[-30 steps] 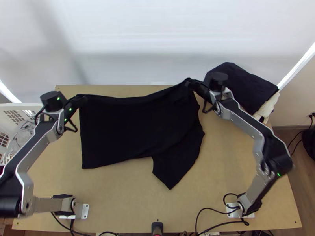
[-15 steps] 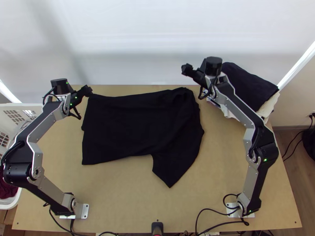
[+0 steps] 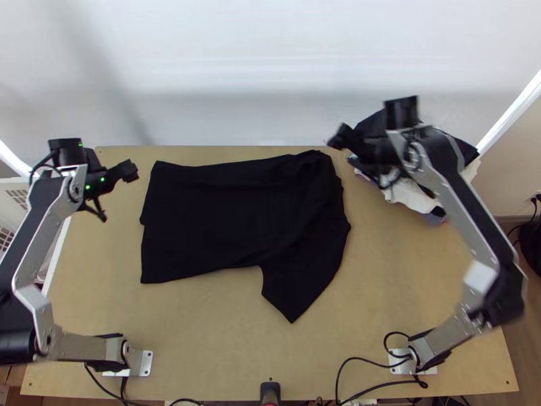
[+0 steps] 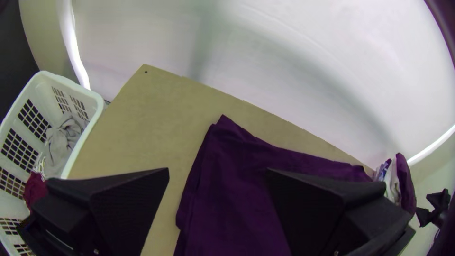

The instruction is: Fold the t-shirt

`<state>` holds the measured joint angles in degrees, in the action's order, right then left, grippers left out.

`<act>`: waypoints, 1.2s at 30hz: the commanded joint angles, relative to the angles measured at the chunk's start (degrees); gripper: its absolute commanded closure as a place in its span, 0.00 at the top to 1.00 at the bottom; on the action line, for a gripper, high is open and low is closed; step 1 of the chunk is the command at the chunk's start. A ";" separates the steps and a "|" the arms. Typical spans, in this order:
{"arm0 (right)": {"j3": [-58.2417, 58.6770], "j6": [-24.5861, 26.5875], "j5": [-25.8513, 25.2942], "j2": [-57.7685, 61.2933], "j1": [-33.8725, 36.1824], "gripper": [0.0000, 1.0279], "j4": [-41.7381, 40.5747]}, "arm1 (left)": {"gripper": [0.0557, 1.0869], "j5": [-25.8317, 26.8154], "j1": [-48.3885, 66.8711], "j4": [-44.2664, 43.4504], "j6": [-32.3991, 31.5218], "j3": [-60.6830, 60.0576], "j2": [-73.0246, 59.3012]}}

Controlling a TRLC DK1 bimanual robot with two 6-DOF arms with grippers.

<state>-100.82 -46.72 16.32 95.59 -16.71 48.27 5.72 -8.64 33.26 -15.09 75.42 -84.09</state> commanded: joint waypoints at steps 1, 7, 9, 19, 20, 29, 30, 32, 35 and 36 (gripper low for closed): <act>6.07 -3.91 3.55 -4.27 3.26 0.95 5.17 | 0.95 1.76 -0.23 2.52 7.53 -3.87 6.49; 20.57 -0.92 8.38 -11.83 8.45 0.95 8.07 | 0.95 2.02 -0.32 6.12 9.73 -6.34 11.94; 25.67 0.84 8.73 -13.77 8.80 0.95 8.95 | 0.95 2.02 -0.32 6.56 9.73 -6.42 12.82; 39.29 16.05 9.44 -13.50 4.67 0.91 20.90 | 0.95 2.02 0.38 10.16 9.20 -5.63 15.72; 40.35 16.84 9.35 -13.85 3.26 0.90 20.90 | 0.95 2.02 0.38 10.60 9.12 -5.46 15.80; 47.38 17.36 9.44 -13.68 -2.89 0.77 10.26 | 0.95 1.58 1.00 12.98 8.06 -5.90 17.83; 47.38 17.36 9.44 -12.89 -2.89 0.77 9.21 | 0.95 1.49 1.09 13.06 8.06 -6.07 18.09; 47.82 17.36 9.44 -11.39 -2.63 0.77 6.84 | 0.95 1.32 1.00 13.15 8.06 -6.42 18.62; 48.43 17.45 9.44 -10.25 -2.54 0.77 4.02 | 0.95 1.23 1.00 13.68 8.06 -6.77 19.32; 48.61 17.45 9.44 -9.99 -2.54 0.77 3.14 | 0.95 1.05 1.00 13.68 8.06 -6.95 19.49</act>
<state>-54.00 -29.89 25.36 83.94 -19.33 52.62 7.03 -7.99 46.09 -6.44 69.84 -65.93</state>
